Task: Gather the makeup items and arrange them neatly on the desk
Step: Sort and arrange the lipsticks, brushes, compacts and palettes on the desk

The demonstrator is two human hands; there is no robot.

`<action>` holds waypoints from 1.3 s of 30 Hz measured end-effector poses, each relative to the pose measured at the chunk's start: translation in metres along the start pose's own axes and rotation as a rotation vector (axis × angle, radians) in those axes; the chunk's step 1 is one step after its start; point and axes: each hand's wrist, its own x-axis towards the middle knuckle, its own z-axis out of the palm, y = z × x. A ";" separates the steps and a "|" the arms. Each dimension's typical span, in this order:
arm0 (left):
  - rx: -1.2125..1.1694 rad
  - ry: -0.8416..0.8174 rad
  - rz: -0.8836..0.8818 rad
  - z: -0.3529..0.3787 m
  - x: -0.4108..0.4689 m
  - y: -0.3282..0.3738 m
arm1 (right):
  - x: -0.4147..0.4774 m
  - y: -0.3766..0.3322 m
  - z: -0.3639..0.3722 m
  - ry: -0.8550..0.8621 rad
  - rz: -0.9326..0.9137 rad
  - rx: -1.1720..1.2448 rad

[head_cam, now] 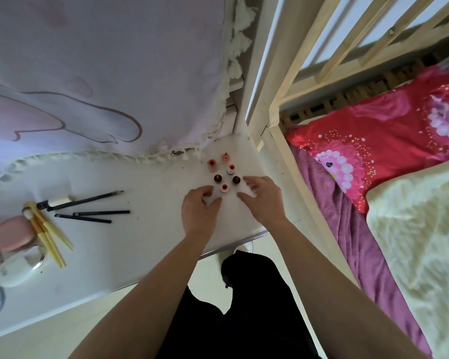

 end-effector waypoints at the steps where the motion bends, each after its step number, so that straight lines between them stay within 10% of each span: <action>1: 0.009 -0.005 0.000 -0.007 -0.001 -0.002 | -0.006 0.000 0.001 0.014 0.017 0.011; 10: 0.076 0.051 0.060 -0.113 -0.002 -0.048 | -0.061 -0.059 0.046 0.077 0.101 0.046; 23: 0.351 0.062 0.079 -0.271 0.021 -0.171 | -0.069 -0.230 0.187 -0.274 -0.264 -0.247; 39: 0.303 -0.088 0.262 -0.322 0.043 -0.225 | -0.054 -0.293 0.276 -0.282 -0.349 -0.634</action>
